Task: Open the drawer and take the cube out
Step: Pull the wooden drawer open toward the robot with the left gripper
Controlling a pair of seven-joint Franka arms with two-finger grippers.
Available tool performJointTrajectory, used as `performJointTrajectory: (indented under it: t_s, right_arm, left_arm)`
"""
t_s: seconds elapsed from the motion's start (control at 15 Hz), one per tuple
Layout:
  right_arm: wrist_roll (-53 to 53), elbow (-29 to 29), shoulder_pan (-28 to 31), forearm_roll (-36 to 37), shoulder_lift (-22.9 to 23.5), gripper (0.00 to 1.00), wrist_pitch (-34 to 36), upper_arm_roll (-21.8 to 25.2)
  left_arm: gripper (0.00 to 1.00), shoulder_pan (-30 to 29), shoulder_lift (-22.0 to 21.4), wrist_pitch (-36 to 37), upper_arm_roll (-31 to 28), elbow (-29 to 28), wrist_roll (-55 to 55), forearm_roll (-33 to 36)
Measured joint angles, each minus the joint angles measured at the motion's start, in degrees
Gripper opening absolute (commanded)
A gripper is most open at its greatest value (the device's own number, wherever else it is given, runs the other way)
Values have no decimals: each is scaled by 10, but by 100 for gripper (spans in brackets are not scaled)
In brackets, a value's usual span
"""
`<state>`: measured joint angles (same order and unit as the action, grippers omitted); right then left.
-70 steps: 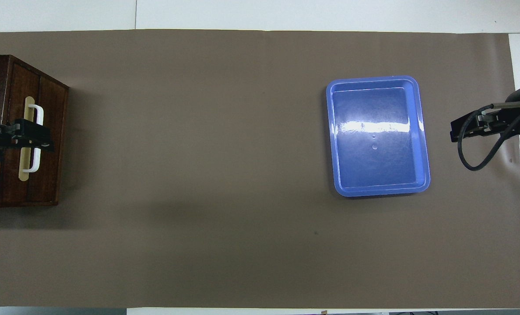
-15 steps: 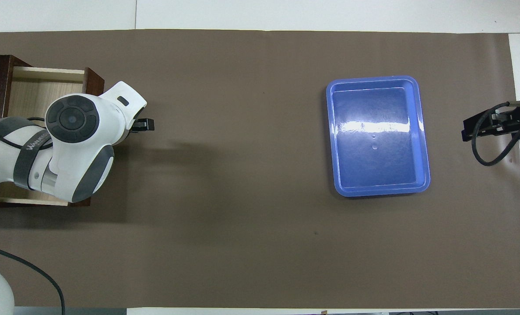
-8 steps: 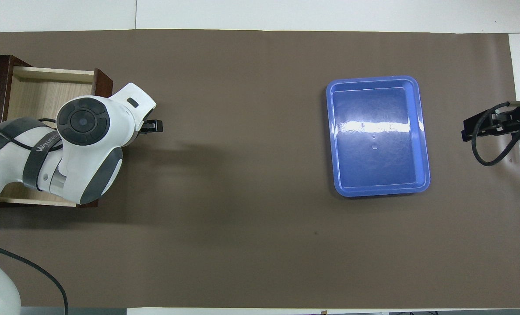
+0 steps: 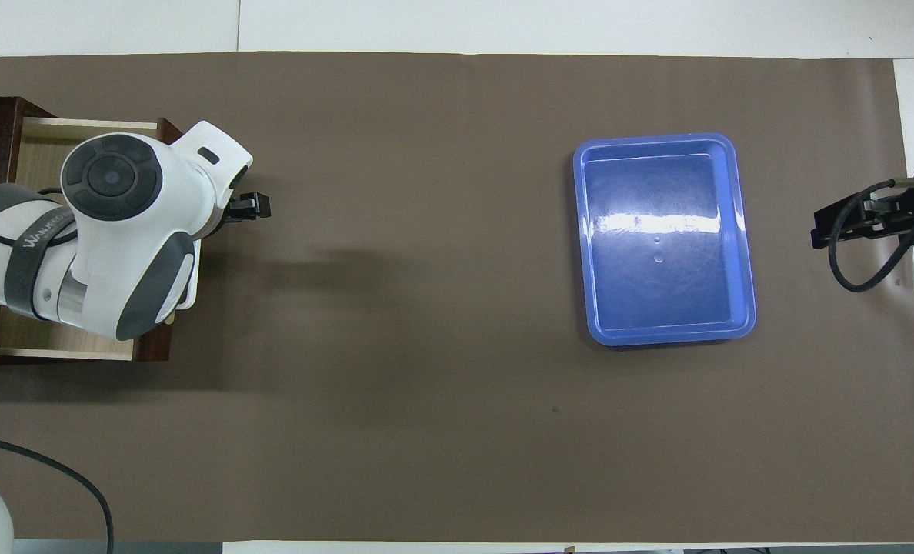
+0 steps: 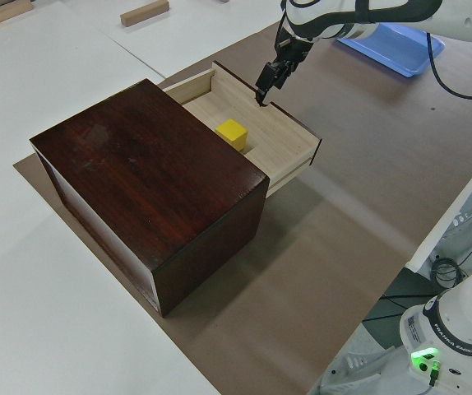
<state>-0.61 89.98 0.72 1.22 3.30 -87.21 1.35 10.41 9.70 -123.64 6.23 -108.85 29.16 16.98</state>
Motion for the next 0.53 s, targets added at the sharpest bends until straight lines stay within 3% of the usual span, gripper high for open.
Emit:
performJointTrajectory:
  t_s: [0.33, 0.53]
  right_arm:
    - [0, 0, 0, 0, 0, 100, 0, 0]
    - [0, 0, 0, 0, 0, 100, 0, 0]
  left_arm:
    - [100, -1, 3, 30, 1, 24, 6, -9]
    - [100, -4, 7, 120, -3, 100, 9, -61]
